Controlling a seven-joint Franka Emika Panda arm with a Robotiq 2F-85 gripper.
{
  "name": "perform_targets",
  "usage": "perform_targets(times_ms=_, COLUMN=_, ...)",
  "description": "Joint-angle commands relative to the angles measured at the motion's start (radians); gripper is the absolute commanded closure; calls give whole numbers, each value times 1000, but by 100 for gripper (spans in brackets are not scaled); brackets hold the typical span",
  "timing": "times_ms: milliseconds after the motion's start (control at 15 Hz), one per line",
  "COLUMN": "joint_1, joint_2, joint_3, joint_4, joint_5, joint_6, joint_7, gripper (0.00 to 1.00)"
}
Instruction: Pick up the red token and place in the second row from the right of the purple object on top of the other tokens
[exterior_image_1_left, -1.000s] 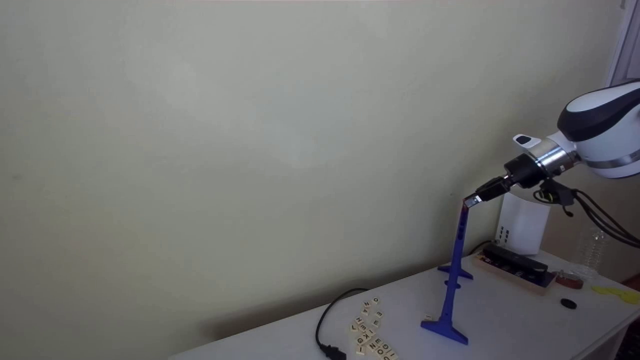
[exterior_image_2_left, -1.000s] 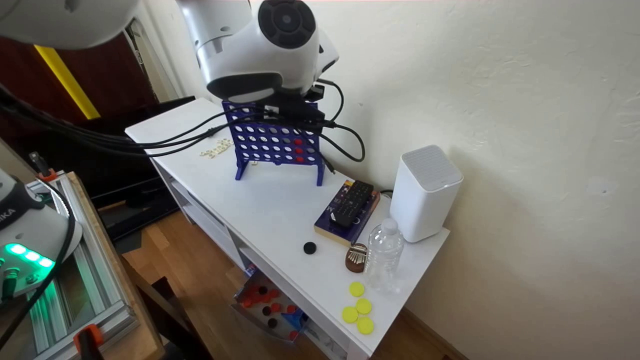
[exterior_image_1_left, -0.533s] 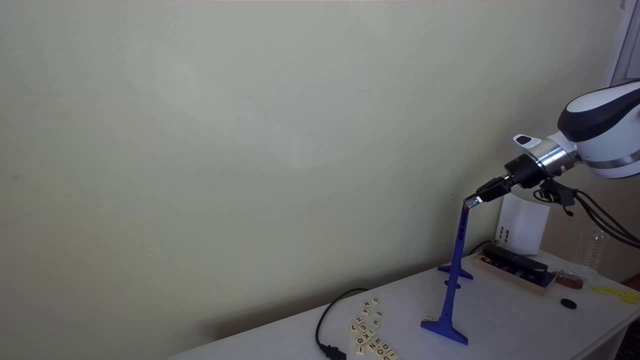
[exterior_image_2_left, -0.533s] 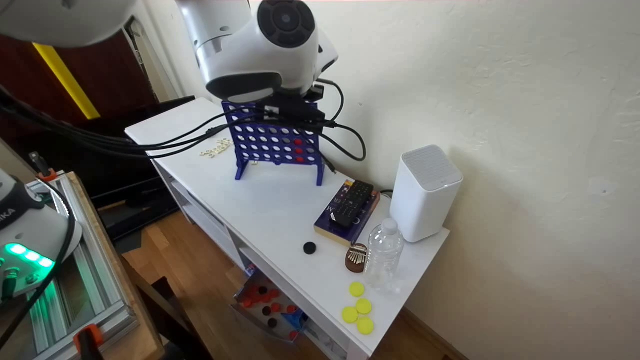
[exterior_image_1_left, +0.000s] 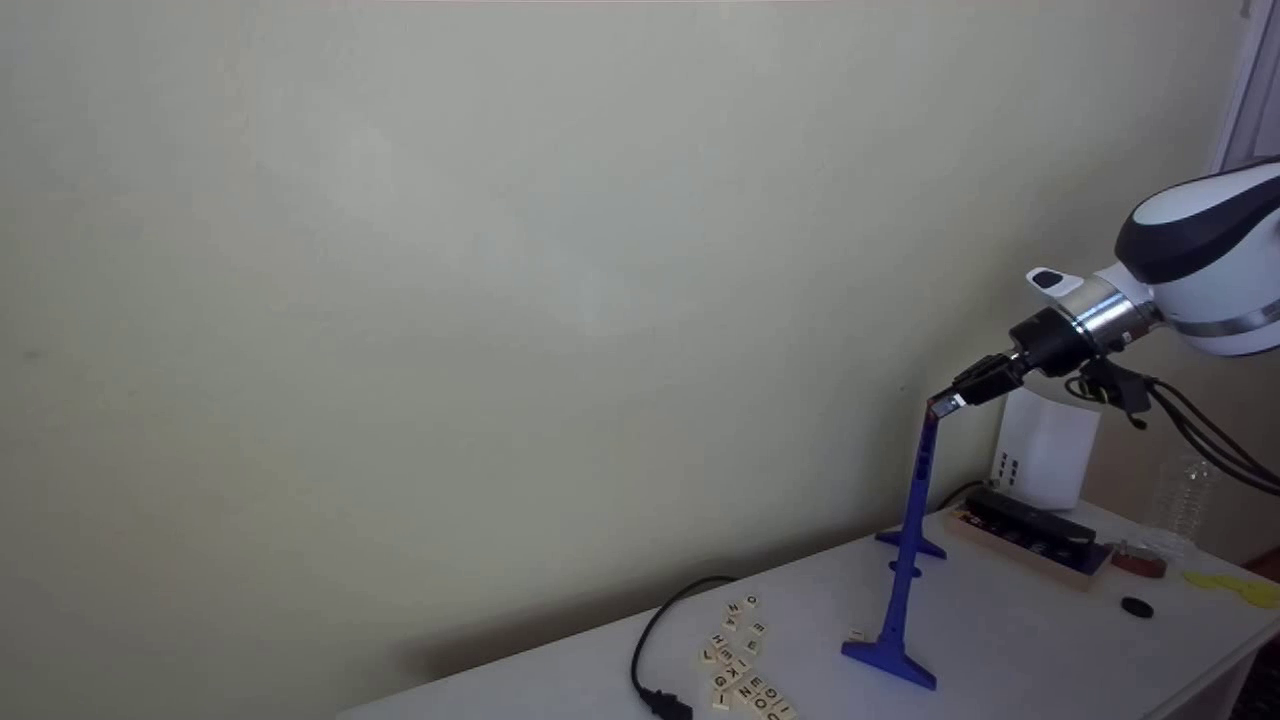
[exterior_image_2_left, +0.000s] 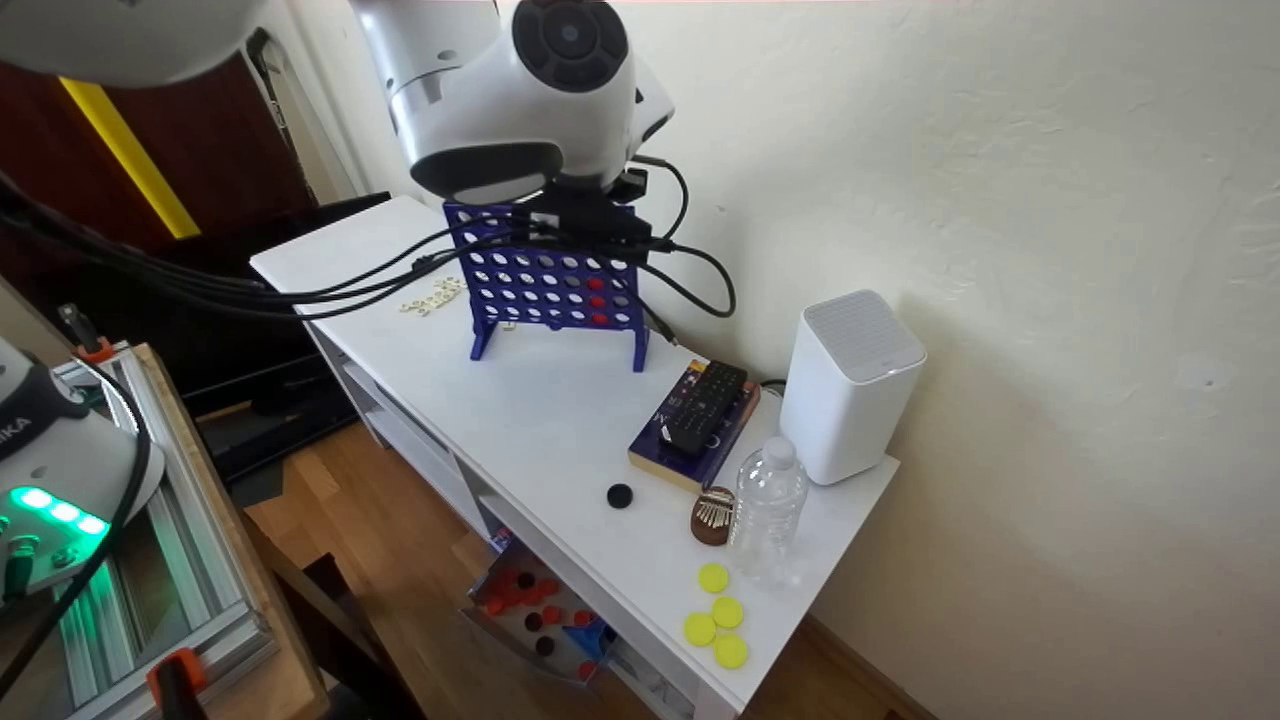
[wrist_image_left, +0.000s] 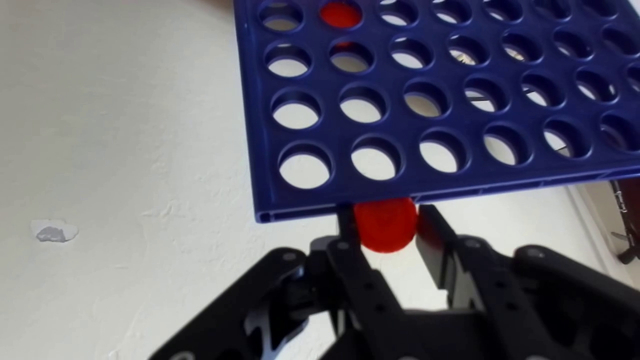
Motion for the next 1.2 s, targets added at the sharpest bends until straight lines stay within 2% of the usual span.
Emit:
perform_targets(times_ms=0, joint_1=16, joint_2=-42, joint_3=-29, joint_4=-27, joint_5=-11, joint_6=27, joint_7=-7, gripper=65)
perform_targets(times_ms=67, joint_1=15, joint_2=-42, joint_3=-27, joint_4=-30, joint_5=-10, joint_6=34, joint_7=-5, gripper=40)
perform_targets(times_ms=133, joint_1=15, joint_2=-44, joint_3=-27, joint_4=-32, joint_5=-10, joint_6=37, joint_7=-5, gripper=39)
perform_targets(times_ms=200, joint_1=17, joint_2=-45, joint_3=-27, joint_4=-35, joint_5=-10, joint_6=39, joint_7=-4, gripper=34)
perform_targets(times_ms=533, joint_1=21, joint_2=-38, joint_3=-22, joint_4=-53, joint_5=-9, joint_6=53, joint_7=-4, gripper=1)
perform_targets(times_ms=1133, joint_1=-78, joint_2=-23, joint_3=52, joint_4=-134, joint_5=-23, joint_6=175, joint_7=15, gripper=0)
